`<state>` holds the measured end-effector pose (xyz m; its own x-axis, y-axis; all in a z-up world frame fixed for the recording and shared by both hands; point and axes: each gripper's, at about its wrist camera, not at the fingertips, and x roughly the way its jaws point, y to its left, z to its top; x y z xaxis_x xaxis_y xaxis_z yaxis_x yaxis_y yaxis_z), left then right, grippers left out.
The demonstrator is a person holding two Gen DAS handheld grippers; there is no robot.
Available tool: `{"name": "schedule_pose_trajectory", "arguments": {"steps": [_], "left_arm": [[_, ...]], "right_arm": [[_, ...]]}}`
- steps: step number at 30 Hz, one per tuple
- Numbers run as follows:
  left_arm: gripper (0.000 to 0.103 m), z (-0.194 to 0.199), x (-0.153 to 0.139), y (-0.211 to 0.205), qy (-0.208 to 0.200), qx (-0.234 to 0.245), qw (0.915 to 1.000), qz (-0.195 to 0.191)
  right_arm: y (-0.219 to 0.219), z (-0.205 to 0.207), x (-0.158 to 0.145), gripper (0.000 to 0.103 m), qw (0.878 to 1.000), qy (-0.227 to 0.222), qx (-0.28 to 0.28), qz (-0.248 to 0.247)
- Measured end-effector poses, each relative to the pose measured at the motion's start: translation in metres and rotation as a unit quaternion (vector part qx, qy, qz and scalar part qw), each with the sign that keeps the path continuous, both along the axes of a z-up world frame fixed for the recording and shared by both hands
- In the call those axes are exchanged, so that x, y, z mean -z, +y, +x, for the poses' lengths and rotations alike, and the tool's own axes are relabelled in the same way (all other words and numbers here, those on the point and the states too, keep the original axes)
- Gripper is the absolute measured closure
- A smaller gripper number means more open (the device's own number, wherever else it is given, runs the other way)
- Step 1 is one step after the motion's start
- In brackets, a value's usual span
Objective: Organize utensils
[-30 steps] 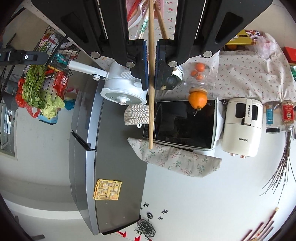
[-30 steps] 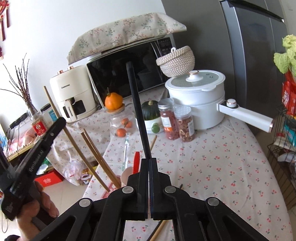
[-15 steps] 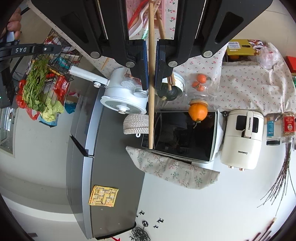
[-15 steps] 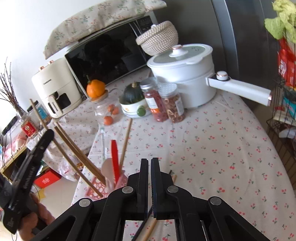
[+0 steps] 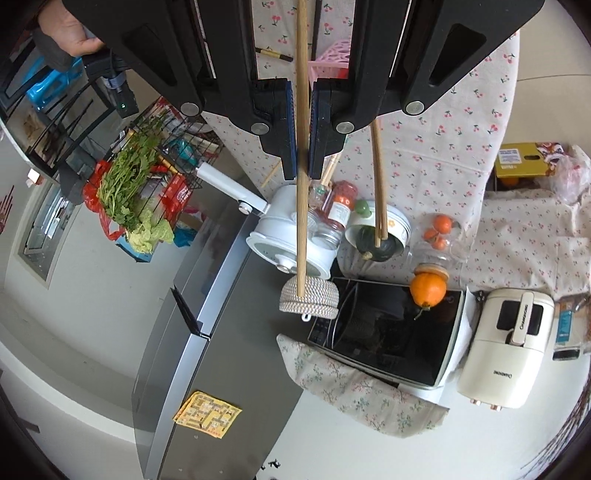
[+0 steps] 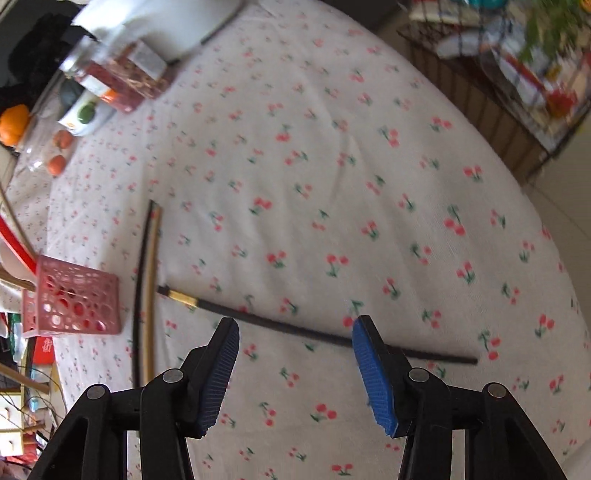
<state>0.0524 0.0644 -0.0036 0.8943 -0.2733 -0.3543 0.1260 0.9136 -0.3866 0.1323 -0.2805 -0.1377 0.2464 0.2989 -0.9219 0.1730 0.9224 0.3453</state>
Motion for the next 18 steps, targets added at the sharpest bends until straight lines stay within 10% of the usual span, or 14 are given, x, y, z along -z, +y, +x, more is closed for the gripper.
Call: {"name": "schedule_pose_trajectory", "arguments": {"steps": [6, 18], "left_arm": [[0.097, -0.005, 0.003, 0.003, 0.014, 0.017, 0.9997, -0.014], [0.097, -0.010, 0.004, 0.032, 0.023, 0.009, 0.9995, -0.022]], "right_arm": [[-0.013, -0.010, 0.036, 0.044, 0.994, 0.080, 0.071, 0.012], [0.003, 0.024, 0.026, 0.033, 0.981, -0.003, 0.175, -0.088]]}}
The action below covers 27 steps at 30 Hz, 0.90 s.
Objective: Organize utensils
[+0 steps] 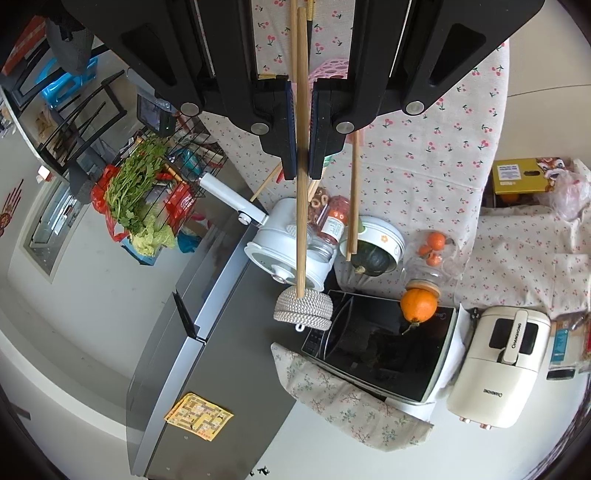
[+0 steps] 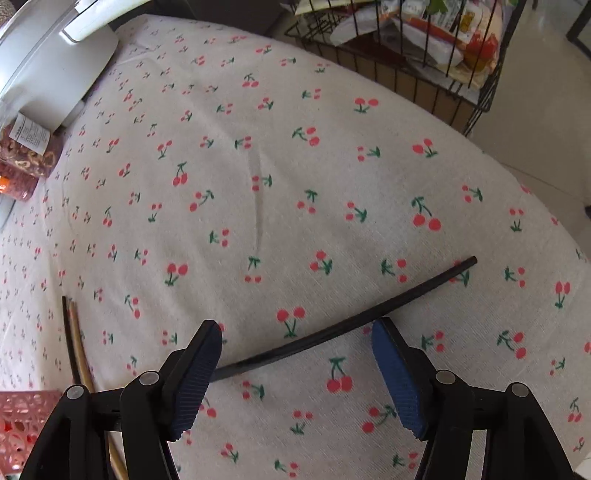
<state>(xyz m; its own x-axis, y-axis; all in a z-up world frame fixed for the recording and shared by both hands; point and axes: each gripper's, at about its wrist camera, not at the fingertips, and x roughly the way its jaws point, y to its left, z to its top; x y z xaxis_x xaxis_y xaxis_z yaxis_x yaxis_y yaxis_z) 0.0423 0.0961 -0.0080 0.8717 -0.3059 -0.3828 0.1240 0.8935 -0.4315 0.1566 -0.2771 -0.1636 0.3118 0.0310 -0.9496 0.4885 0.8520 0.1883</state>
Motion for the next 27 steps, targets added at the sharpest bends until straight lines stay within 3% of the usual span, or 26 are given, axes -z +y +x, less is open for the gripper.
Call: {"name": "schedule_pose_trajectory", "arguments": {"steps": [4, 5, 9, 11, 16, 19, 24, 27], "left_arm": [[0.097, 0.005, 0.006, 0.009, 0.013, -0.003, 0.9999, -0.008], [0.097, 0.006, 0.007, 0.011, 0.016, -0.004, 0.9998, -0.010], [0.097, 0.010, 0.010, 0.014, 0.025, -0.003, 0.9995, -0.018], [0.097, 0.010, 0.010, 0.014, 0.025, -0.003, 0.9996, -0.016], [0.097, 0.009, 0.007, 0.013, 0.020, -0.007, 0.9997, -0.011], [0.097, 0.008, 0.005, 0.013, 0.015, -0.012, 0.9998, -0.009], [0.097, 0.002, -0.002, 0.012, -0.004, -0.021, 0.9998, -0.004], [0.097, -0.004, -0.007, 0.009, -0.023, -0.028, 0.9993, 0.003]], "right_arm": [[0.024, 0.019, 0.003, 0.049, 0.995, -0.004, -0.029, -0.098], [0.028, 0.024, 0.003, 0.058, 0.993, -0.012, -0.043, -0.111], [0.035, 0.041, 0.003, 0.087, 0.989, -0.038, -0.090, -0.112], [0.036, 0.048, 0.005, 0.093, 0.988, -0.049, -0.109, -0.097], [0.029, 0.053, 0.007, 0.098, 0.991, -0.058, -0.116, -0.024], [0.025, 0.049, 0.000, 0.098, 0.991, -0.070, -0.113, -0.003], [0.031, 0.026, -0.041, 0.098, 0.980, -0.141, -0.135, 0.022], [0.042, 0.006, -0.068, 0.098, 0.969, -0.184, -0.163, 0.005]]}}
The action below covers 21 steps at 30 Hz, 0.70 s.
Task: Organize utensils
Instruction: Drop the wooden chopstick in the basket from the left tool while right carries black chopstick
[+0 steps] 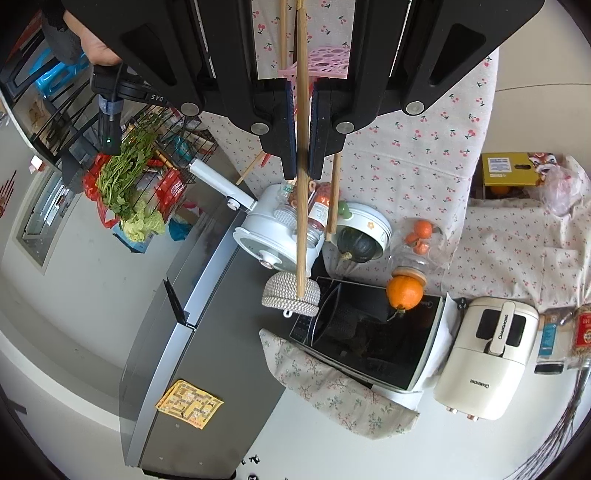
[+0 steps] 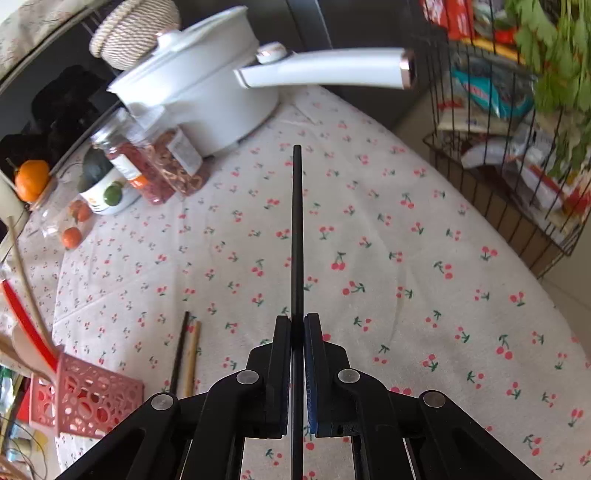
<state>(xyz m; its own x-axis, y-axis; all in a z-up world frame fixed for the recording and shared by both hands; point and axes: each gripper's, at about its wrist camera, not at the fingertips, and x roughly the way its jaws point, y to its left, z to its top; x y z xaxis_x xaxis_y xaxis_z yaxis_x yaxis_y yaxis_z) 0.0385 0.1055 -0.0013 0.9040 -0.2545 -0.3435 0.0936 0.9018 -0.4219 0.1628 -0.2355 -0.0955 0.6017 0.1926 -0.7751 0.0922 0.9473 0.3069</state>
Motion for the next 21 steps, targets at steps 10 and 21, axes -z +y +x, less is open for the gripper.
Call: {"name": "schedule_pose_trajectory", "arguments": {"steps": [10, 21], "left_arm": [[0.097, -0.012, -0.025, -0.011, -0.082, -0.042, 0.9952, 0.035], [0.097, 0.028, -0.009, -0.034, -0.100, -0.087, 0.9843, 0.116]], "right_arm": [[0.038, -0.052, -0.075, 0.098, 0.986, -0.154, -0.058, -0.042], [0.043, -0.057, -0.111, 0.098, 0.975, -0.212, -0.068, 0.014]]}}
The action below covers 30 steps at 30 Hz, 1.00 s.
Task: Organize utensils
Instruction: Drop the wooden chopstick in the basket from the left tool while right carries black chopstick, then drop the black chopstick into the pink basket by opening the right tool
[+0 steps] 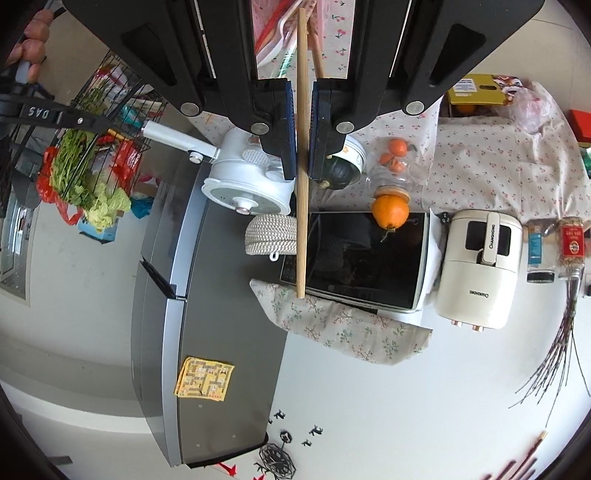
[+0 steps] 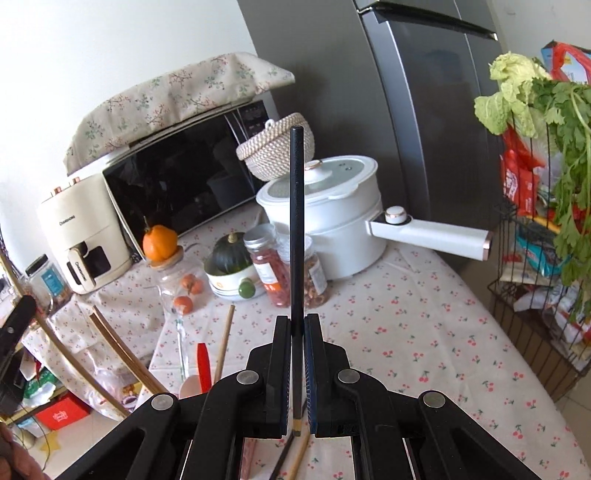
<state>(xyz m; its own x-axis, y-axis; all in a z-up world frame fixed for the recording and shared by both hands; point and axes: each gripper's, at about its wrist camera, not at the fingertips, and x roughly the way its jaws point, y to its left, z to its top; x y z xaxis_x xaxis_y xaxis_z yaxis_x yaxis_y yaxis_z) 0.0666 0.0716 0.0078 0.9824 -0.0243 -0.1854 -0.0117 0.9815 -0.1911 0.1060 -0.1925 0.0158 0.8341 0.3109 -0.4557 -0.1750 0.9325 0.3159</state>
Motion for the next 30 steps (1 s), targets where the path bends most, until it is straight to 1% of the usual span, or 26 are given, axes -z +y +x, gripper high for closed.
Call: {"name": "schedule_pose_trajectory", "arguments": {"steps": [5, 6, 7, 8, 9, 10, 11, 12, 15, 16, 18, 21, 23, 25, 27, 30], "left_arm": [[0.096, 0.020, 0.020, 0.000, 0.041, 0.000, 0.9991, 0.009], [0.096, 0.025, 0.022, 0.002, 0.054, 0.010, 0.9985, 0.004], [0.095, 0.031, 0.024, 0.003, 0.075, 0.023, 0.9969, -0.003], [0.091, 0.035, 0.025, 0.004, 0.093, 0.027, 0.9953, -0.010], [0.080, 0.037, 0.026, 0.005, 0.106, 0.031, 0.9938, -0.017], [0.072, 0.038, 0.027, 0.007, 0.116, 0.033, 0.9924, -0.023], [0.055, 0.037, 0.027, 0.008, 0.121, 0.030, 0.9917, -0.029], [0.044, 0.034, 0.027, 0.010, 0.125, 0.027, 0.9912, -0.034], [0.033, 0.024, 0.025, 0.013, 0.142, 0.027, 0.9887, -0.041], [0.032, 0.020, 0.025, 0.014, 0.151, 0.028, 0.9873, -0.041], [0.026, 0.012, 0.025, 0.017, 0.167, 0.025, 0.9849, -0.039], [0.019, 0.003, 0.030, 0.022, 0.192, 0.015, 0.9804, -0.042], [0.018, 0.000, 0.034, 0.023, 0.208, 0.017, 0.9772, -0.041], [0.018, -0.002, 0.039, 0.023, 0.223, 0.016, 0.9743, -0.031], [0.018, -0.005, 0.045, 0.024, 0.235, 0.015, 0.9716, -0.025], [0.018, -0.008, 0.051, 0.028, 0.251, 0.013, 0.9675, -0.028]], "right_arm": [[0.000, 0.000, 0.001, 0.098, 1.000, 0.003, -0.012, 0.011], [0.000, -0.001, 0.001, 0.098, 1.000, 0.003, -0.015, 0.013], [-0.001, -0.001, 0.000, 0.098, 1.000, 0.003, -0.017, 0.014], [-0.001, -0.002, 0.000, 0.098, 1.000, 0.002, -0.020, 0.016], [0.000, -0.004, -0.002, 0.098, 1.000, 0.002, -0.024, 0.018], [0.000, -0.005, -0.003, 0.098, 0.999, 0.001, -0.028, 0.019], [0.001, -0.007, -0.005, 0.098, 0.999, -0.001, -0.033, 0.021], [0.002, -0.010, -0.007, 0.098, 0.999, -0.004, -0.038, 0.023], [0.005, -0.019, -0.017, 0.098, 0.998, -0.018, -0.052, 0.031], [0.007, -0.022, -0.020, 0.098, 0.997, -0.022, -0.058, 0.035], [0.010, -0.026, -0.027, 0.098, 0.996, -0.030, -0.070, 0.043], [0.019, -0.024, -0.031, 0.097, 0.995, -0.030, -0.084, 0.055], [0.025, -0.020, -0.028, 0.097, 0.994, -0.024, -0.090, 0.062], [0.033, -0.015, -0.024, 0.097, 0.993, -0.016, -0.095, 0.064], [0.044, -0.008, -0.017, 0.097, 0.993, -0.004, -0.099, 0.060], [0.058, 0.003, -0.004, 0.097, 0.993, 0.021, -0.103, 0.053]]}}
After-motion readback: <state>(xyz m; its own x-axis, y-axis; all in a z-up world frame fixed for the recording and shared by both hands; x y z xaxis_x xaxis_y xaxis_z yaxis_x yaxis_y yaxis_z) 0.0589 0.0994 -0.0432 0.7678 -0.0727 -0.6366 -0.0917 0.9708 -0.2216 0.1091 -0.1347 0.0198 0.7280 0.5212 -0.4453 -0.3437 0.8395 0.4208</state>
